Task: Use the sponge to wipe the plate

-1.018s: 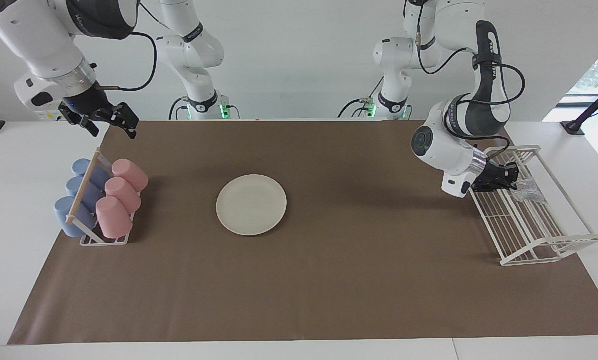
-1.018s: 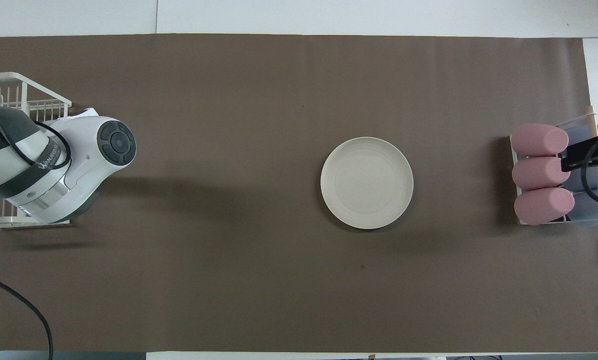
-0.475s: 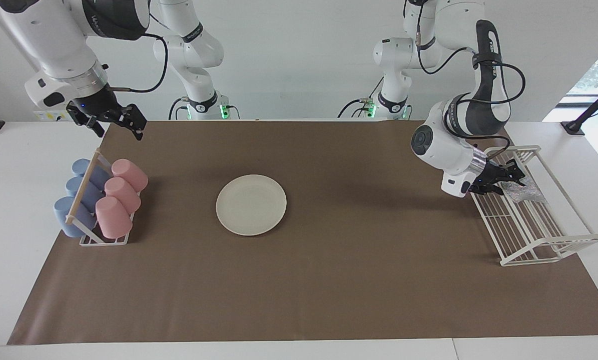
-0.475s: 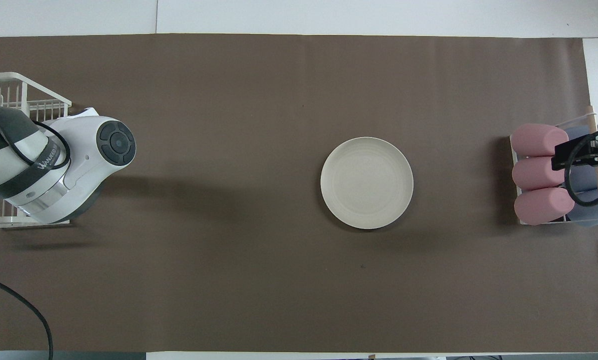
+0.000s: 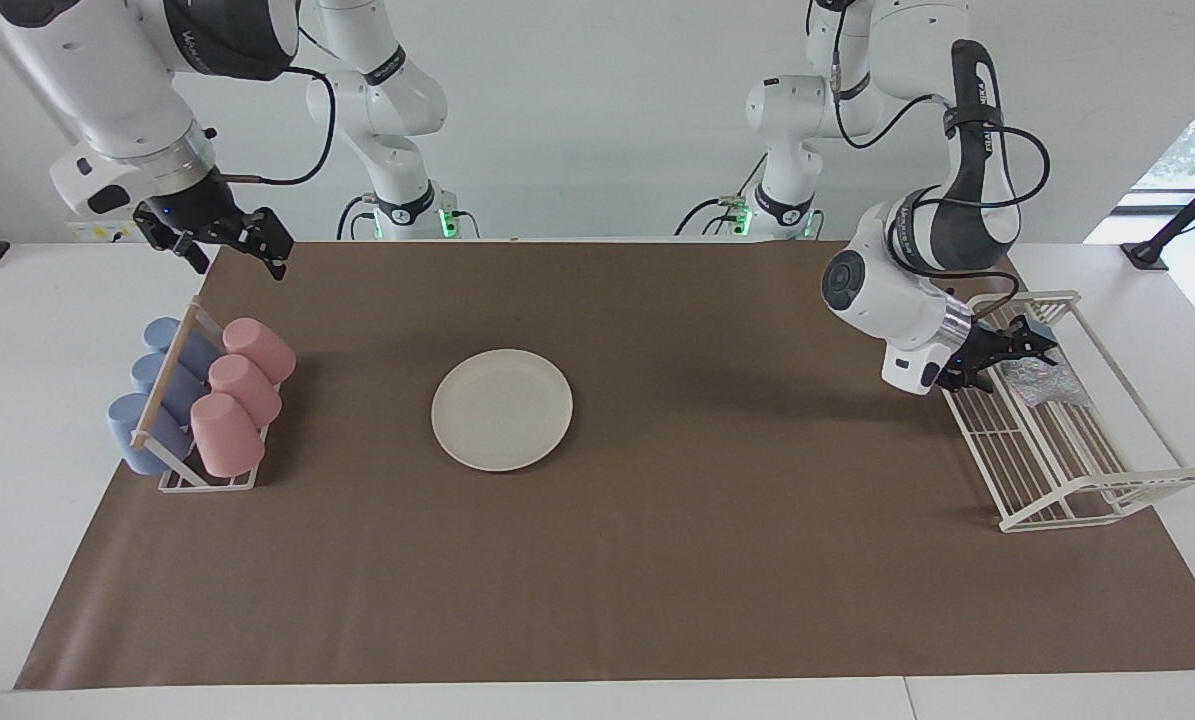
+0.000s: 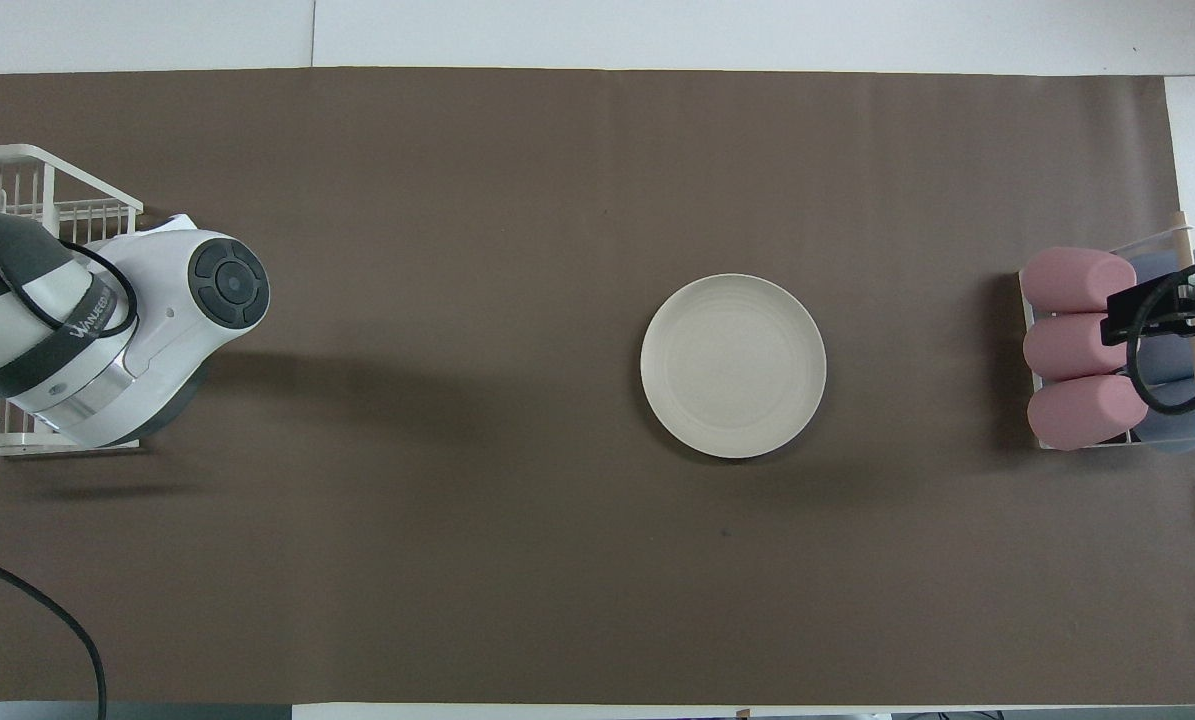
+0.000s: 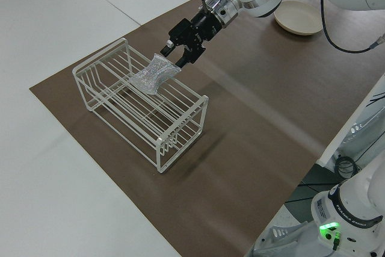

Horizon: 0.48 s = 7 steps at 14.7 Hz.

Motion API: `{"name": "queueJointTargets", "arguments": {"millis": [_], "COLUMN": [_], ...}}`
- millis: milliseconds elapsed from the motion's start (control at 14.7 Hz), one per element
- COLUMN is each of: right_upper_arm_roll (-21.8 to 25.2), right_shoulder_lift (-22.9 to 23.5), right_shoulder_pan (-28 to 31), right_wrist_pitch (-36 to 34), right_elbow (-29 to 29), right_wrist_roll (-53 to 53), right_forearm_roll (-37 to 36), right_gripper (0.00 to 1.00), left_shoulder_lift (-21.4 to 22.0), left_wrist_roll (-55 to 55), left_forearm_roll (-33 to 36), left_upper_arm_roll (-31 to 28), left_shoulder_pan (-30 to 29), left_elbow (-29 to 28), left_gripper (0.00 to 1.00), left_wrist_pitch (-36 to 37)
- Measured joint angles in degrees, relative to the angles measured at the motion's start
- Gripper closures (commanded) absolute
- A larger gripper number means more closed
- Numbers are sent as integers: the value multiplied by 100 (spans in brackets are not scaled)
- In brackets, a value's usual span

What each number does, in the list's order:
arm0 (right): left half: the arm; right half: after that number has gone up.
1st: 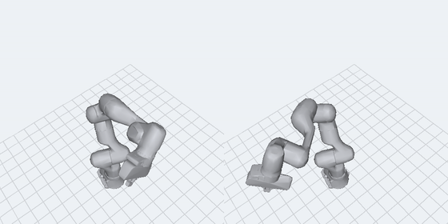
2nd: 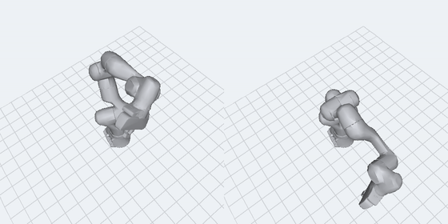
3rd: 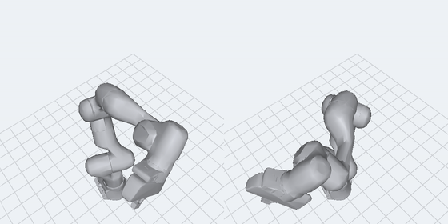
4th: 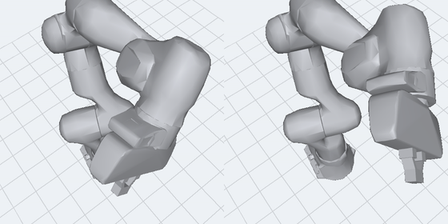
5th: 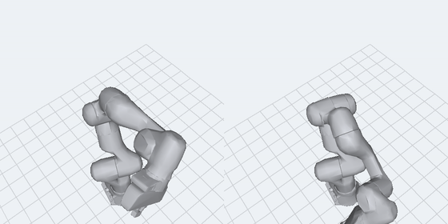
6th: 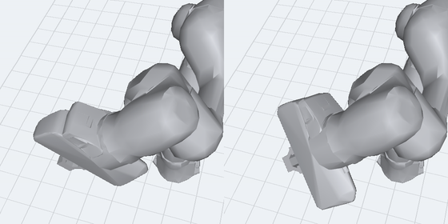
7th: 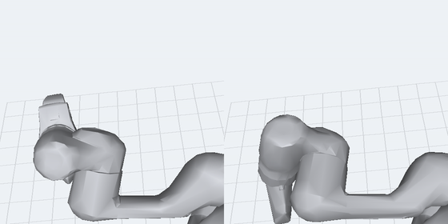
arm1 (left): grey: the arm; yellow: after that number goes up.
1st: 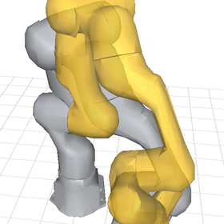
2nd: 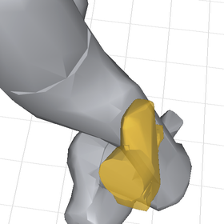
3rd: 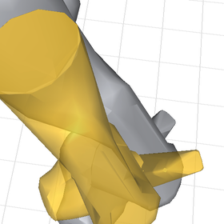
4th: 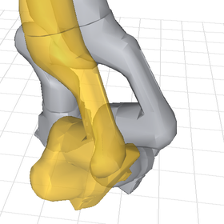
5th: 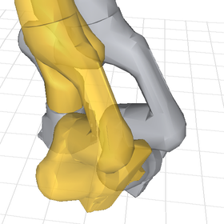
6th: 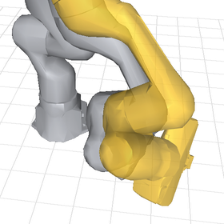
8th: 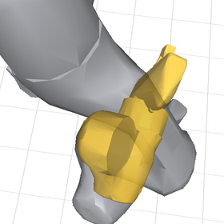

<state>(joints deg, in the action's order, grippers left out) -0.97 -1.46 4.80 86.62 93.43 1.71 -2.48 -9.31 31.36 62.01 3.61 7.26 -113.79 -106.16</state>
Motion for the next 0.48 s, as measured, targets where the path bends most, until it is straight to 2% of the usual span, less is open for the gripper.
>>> {"name": "queueJointTargets", "arguments": {"millis": [475], "right_upper_arm_roll": [5], "right_shoulder_lift": [0], "right_shoulder_pan": [4], "right_wrist_pitch": [-2], "right_elbow": [0], "right_wrist_roll": [0], "right_forearm_roll": [0], "right_gripper": [0], "left_shoulder_lift": [167], "left_wrist_roll": [-173], "left_forearm_roll": [-2281], "left_upper_arm_roll": [5], "left_shoulder_pan": [-2], "left_elbow": [1059], "left_gripper": [0], "left_wrist_pitch": [-1]}}
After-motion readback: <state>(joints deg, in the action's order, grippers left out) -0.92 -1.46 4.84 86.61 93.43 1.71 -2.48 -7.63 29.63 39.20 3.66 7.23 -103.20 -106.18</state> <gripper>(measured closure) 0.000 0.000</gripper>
